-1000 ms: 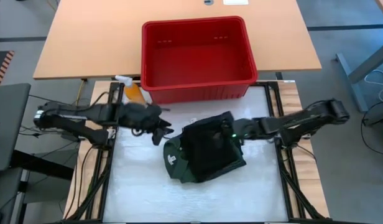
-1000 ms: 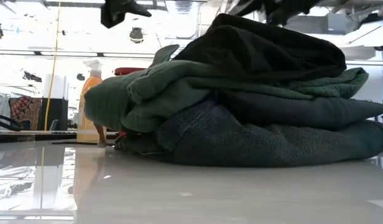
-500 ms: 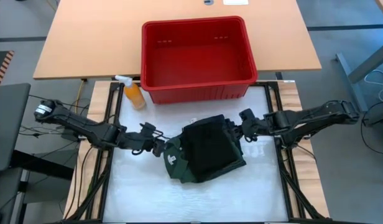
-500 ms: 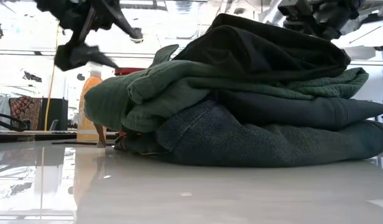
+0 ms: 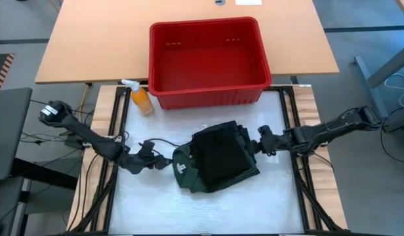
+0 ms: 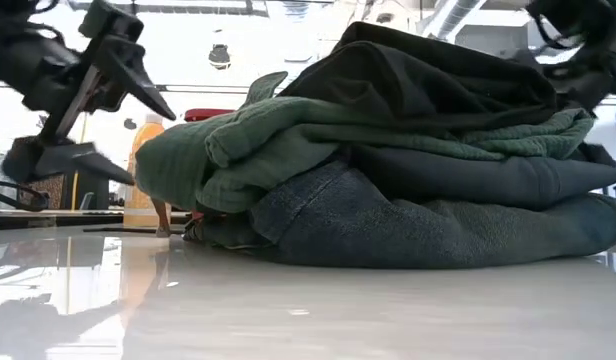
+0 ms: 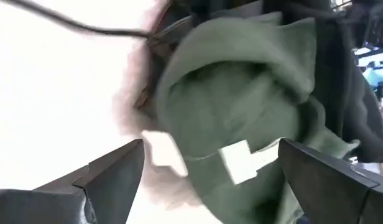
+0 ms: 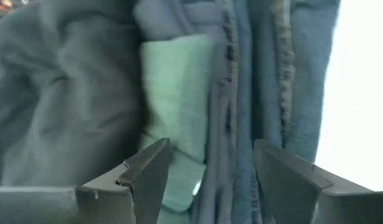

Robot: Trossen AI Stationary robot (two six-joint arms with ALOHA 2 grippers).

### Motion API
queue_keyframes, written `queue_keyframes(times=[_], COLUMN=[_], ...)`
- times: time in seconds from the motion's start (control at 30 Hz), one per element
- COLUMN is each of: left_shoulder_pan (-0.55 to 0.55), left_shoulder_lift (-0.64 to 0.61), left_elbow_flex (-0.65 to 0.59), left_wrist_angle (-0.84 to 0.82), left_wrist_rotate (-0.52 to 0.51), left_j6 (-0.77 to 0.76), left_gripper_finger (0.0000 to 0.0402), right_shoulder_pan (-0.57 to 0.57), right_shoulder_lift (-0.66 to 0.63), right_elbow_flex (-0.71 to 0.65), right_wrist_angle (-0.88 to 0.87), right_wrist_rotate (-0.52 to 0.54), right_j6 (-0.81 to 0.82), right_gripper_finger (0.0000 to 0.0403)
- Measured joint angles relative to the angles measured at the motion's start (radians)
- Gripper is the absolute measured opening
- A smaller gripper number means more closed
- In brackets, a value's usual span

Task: Fold laundry
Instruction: Put the stacked folded clothes into the red bin

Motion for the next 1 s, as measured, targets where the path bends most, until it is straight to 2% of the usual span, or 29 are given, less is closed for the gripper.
queue_keyframes(times=[0.13,0.2,0.33,0.47,0.6,0.7,0.87,1.0], left_shoulder_pan=[-0.046,-0.057,-0.047,0.0,0.051,0.099,0.178,0.22], left_shoulder_lift=[0.031,0.06,0.165,0.32,0.466,0.534,0.617,0.696], left_elbow_flex=[-0.079,-0.094,-0.094,-0.087,-0.042,-0.001,0.091,0.171], left_wrist_angle=[0.129,0.12,0.171,0.365,0.493,0.572,0.583,0.595], left_wrist_rotate=[-0.026,-0.037,-0.033,0.043,0.061,0.114,0.234,0.275], left_j6=[-0.061,-0.096,-0.148,-0.126,-0.071,-0.016,0.114,0.176], left_gripper_finger=[0.0358,0.0358,0.0358,0.0358,0.0358,0.0358,0.0357,0.0352], right_shoulder_pan=[0.036,0.051,0.089,0.114,0.133,0.132,0.119,0.125], right_shoulder_lift=[-0.039,-0.043,-0.035,-0.002,0.077,0.161,0.329,0.46], right_elbow_flex=[-0.095,-0.128,-0.178,-0.226,-0.25,-0.253,-0.253,-0.236], right_wrist_angle=[0.052,0.057,0.09,0.212,0.312,0.418,0.649,0.803], right_wrist_rotate=[0.035,0.054,0.089,0.104,0.109,0.11,0.104,0.05], right_j6=[0.081,0.128,0.195,0.239,0.269,0.268,0.238,0.225], right_gripper_finger=[0.0261,0.0261,0.0261,0.0261,0.0261,0.0261,0.026,0.0251])
